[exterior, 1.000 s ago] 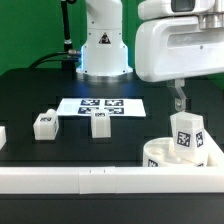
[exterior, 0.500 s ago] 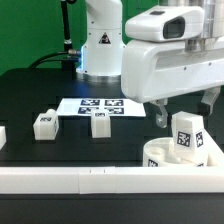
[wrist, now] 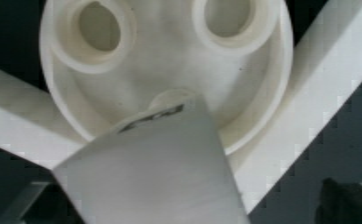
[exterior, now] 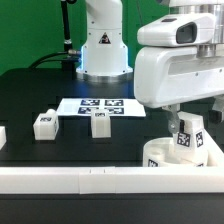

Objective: Assemble stool

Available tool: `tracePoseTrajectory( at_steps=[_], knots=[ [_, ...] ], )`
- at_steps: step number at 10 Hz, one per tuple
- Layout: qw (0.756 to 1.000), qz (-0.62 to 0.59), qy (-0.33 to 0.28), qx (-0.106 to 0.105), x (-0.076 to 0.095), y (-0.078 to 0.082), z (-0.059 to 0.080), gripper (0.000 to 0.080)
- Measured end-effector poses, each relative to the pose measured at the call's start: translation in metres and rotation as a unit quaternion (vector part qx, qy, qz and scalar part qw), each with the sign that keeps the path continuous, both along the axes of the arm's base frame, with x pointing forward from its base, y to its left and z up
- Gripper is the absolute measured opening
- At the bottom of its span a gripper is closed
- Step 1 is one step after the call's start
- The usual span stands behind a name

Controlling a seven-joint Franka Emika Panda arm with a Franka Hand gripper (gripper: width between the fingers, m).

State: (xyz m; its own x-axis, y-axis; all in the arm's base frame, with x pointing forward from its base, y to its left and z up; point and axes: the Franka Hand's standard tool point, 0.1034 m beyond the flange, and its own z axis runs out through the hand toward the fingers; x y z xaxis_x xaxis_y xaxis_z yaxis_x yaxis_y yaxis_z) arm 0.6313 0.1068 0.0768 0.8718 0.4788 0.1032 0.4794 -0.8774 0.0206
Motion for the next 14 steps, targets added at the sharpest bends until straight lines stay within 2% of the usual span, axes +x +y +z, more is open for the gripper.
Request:
tracePoseTrajectory(
  at_steps=[1,3,6,8,10,12,14],
  knots=[
    [1.0,-0.009,0.0,0.001,0.0001,-0.0005,0.0,0.0649],
    [1.0,-0.009,0.0,0.001,0.0002,-0.0009,0.0,0.0364],
    [0.992,-0.124,0.004,0.013,0.0001,-0.0006,0.0,0.0336],
    [0.977,-0.211,0.008,0.024,0.001,0.0001,-0.0012,0.0336],
    [0.939,-0.341,0.018,0.036,0.0077,0.0004,-0.0005,0.0336],
    [0.887,-0.46,0.029,0.045,0.008,0.0009,0.0001,0.0337],
    [0.807,-0.587,0.039,0.062,0.0077,0.0008,0.0002,0.0337]
  ],
)
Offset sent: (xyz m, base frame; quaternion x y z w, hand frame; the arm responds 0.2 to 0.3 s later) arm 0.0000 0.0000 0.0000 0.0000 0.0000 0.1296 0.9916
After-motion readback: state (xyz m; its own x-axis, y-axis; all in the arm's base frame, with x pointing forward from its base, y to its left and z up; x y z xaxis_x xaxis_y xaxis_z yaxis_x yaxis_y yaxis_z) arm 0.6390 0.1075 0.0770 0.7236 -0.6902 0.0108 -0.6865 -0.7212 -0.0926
